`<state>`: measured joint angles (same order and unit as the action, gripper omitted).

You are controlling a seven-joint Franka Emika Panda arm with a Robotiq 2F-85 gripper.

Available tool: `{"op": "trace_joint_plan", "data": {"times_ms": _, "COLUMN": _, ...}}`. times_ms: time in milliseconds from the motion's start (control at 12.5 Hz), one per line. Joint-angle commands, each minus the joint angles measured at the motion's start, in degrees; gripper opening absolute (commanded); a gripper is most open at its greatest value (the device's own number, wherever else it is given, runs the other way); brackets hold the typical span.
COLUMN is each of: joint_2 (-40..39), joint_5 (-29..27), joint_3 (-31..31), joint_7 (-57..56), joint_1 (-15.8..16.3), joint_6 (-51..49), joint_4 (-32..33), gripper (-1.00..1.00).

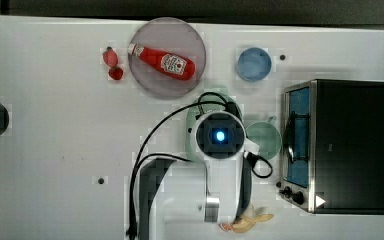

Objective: Drag strainer right to left.

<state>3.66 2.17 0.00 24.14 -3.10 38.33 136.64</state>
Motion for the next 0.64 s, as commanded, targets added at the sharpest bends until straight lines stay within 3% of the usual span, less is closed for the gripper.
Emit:
{"op": "trace_joint_plan", "data": {"times_ms": 80, "joint_2": -4.24, "joint_5": -0.59, "joint_3": -1.15, "joint_7": 13.84, "joint_1": 0.89, "joint_6": 5.77, "joint_4": 0.73, "gripper": 1.00}}
{"op": "trace_joint_plan", "data": {"times_ms": 640, "joint_2": -22.36, "joint_5": -0.92, "joint_3": -0.65, "joint_7": 15.07, "joint_1": 1.78, "joint_6": 22.92, "joint_4": 1.16, "gripper": 1.00}}
